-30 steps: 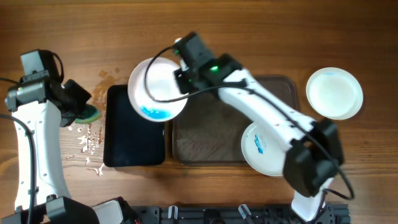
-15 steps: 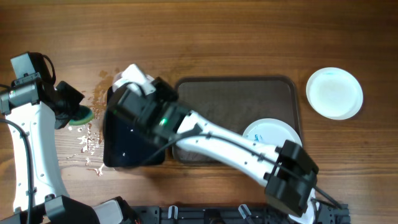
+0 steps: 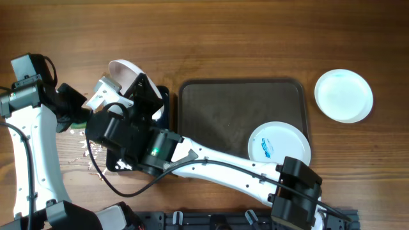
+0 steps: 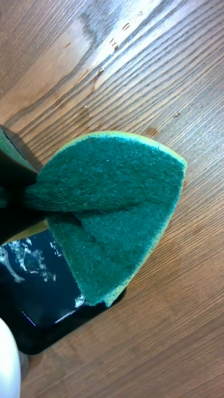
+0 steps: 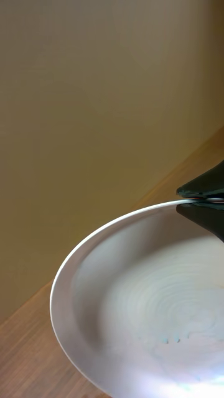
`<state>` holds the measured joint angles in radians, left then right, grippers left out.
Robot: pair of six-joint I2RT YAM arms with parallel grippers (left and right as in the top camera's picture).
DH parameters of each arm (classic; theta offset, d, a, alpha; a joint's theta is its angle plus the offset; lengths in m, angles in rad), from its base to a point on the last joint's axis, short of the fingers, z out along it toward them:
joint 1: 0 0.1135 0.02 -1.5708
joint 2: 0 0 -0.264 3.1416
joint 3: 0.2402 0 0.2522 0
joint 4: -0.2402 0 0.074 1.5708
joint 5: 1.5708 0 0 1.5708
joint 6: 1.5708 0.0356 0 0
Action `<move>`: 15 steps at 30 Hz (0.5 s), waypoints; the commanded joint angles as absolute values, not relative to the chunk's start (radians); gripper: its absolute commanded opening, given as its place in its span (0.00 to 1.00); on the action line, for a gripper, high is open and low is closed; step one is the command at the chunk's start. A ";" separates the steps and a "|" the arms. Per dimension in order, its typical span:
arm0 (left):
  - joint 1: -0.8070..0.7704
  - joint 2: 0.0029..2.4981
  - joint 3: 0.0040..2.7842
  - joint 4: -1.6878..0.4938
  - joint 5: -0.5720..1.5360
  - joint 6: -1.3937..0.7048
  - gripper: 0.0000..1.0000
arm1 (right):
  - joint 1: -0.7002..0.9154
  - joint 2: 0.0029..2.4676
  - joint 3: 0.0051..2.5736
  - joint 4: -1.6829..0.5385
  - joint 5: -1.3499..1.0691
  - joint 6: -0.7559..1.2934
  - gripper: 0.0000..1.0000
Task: Clean dirty plates on tray and stack at the side
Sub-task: 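Lift the plate with the right gripper and tilt it over the water tray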
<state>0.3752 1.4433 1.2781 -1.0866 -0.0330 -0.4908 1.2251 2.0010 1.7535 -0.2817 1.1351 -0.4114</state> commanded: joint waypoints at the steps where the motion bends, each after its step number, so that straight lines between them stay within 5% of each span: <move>1: 0.380 1.448 1.278 -1.082 -0.046 -0.476 0.04 | 1.227 2.009 1.774 -0.274 1.169 -0.422 0.05; 6: 0.380 1.448 1.278 -1.082 -0.046 -0.475 0.04 | 1.223 2.029 1.774 -0.336 1.124 -0.328 0.04; 11: 0.380 1.448 1.278 -1.082 -0.046 -0.475 0.04 | 1.137 2.038 1.774 -0.693 0.453 0.232 0.05; 15: 0.380 1.448 1.278 -1.082 -0.046 -0.475 0.04 | 1.018 2.038 1.774 -0.695 0.144 0.348 0.05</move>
